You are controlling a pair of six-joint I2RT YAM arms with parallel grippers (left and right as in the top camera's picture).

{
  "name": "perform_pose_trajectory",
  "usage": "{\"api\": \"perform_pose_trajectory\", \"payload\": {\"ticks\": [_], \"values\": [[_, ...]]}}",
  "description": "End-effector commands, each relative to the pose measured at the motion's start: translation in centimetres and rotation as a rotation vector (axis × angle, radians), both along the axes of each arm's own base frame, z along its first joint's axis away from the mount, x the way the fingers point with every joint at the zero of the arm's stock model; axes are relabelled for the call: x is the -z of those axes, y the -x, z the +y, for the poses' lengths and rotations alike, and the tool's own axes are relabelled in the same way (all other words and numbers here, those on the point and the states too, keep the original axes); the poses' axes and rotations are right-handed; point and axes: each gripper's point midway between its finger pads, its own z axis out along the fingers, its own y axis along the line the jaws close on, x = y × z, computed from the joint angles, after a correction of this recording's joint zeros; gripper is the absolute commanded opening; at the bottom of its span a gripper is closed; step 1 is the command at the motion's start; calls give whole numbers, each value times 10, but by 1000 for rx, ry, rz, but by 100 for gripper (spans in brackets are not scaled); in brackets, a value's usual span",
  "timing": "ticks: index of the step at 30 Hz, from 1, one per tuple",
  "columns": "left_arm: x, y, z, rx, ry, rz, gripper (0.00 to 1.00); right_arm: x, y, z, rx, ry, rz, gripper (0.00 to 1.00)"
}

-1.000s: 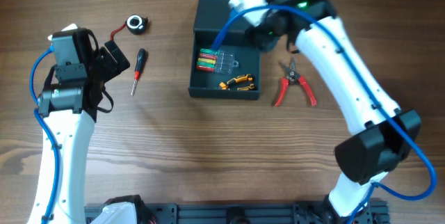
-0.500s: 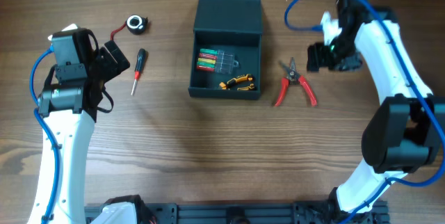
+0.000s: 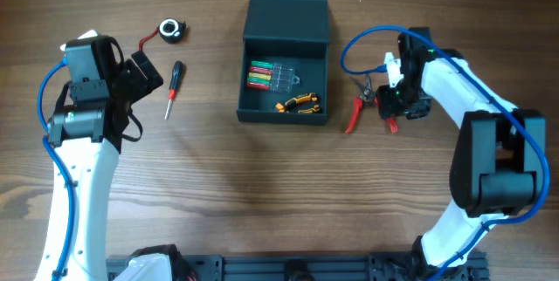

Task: Pack container
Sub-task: 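Move the right gripper to the red snips and grasp them, then carry the red snips into the box and release them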

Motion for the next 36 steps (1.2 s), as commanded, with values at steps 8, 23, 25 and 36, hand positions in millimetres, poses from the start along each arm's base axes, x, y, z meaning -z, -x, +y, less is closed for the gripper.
{"api": "perform_pose_trajectory", "payload": {"ticks": [8, 23, 25, 36], "values": [[-7, -5, 0, 15, -4, -16, 100, 23, 7, -5, -60, 118, -15, 40], [-7, -5, 0, 15, -4, -16, 100, -31, -37, 7, -7, 56, -153, 4], [-7, -5, 0, 15, -4, -16, 100, -68, -55, 9, -4, 48, -234, 4], [-7, -5, 0, 15, -4, -16, 100, -281, -48, 156, -700, -265, -736, 4]]}}
